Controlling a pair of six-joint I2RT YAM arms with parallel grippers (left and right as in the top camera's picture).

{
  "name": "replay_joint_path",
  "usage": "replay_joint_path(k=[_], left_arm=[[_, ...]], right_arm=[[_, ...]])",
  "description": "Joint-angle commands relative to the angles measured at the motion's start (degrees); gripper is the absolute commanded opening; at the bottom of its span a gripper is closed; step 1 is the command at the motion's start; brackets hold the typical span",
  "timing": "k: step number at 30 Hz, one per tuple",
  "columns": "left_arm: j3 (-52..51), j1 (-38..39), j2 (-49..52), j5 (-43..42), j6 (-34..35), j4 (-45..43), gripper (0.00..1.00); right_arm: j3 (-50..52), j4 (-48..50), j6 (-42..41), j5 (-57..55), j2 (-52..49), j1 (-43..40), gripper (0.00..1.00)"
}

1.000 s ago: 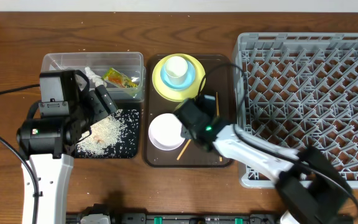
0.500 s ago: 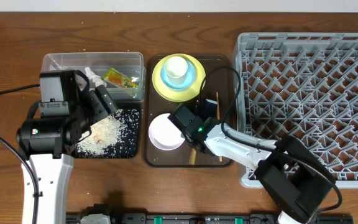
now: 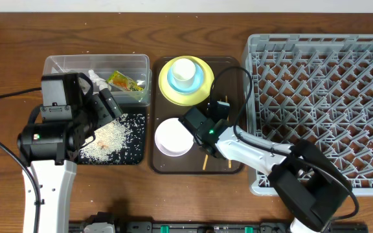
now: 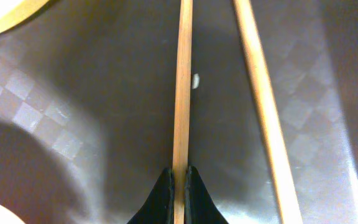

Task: Sort waste into correct bins and load items into the dishwasher rack
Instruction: 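Carry one chopstick with right gripper into the dish rack and release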

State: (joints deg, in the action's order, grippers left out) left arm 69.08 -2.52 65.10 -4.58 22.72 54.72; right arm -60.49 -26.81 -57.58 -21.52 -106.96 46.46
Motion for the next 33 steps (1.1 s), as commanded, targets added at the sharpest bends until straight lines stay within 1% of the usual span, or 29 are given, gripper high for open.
replay_joint_path(k=[1, 8, 13, 15, 18, 21, 28, 33], left_arm=[[-0.2, -0.3, 0.1, -0.3, 0.1, 0.1, 0.91], [-0.2, -0.2, 0.1, -0.3, 0.1, 0.1, 0.91], [-0.2, -0.2, 0.1, -0.3, 0.1, 0.1, 0.91], [-0.2, -0.3, 0.1, -0.3, 0.1, 0.1, 0.91], [-0.2, -0.2, 0.1, -0.3, 0.1, 0.1, 0.91], [-0.2, -0.3, 0.1, -0.3, 0.1, 0.1, 0.91], [-0.2, -0.3, 0.1, -0.3, 0.1, 0.1, 0.91], [-0.2, -0.3, 0.1, -0.3, 0.1, 0.1, 0.91]], right_arm=[[0.3, -0.2, 6.1, -2.3, 5.3, -0.4, 0.01], [0.3, -2.6, 18.9, -2.8, 18.7, -1.1, 0.01], [0.3, -9.0, 24.1, -6.3, 27.0, -4.9, 0.01], [0.3, -11.0, 28.2, -6.8, 29.0, -7.3, 0.01], [0.3, -13.0, 35.4, -6.7, 30.2, -11.3, 0.01], [0.3, -13.6, 39.7, -6.5, 30.1, -14.8, 0.01], [0.3, -12.6, 40.2, -6.4, 28.7, -20.4, 0.01], [0.3, -12.0, 44.6, -6.4, 27.5, -23.2, 0.01]])
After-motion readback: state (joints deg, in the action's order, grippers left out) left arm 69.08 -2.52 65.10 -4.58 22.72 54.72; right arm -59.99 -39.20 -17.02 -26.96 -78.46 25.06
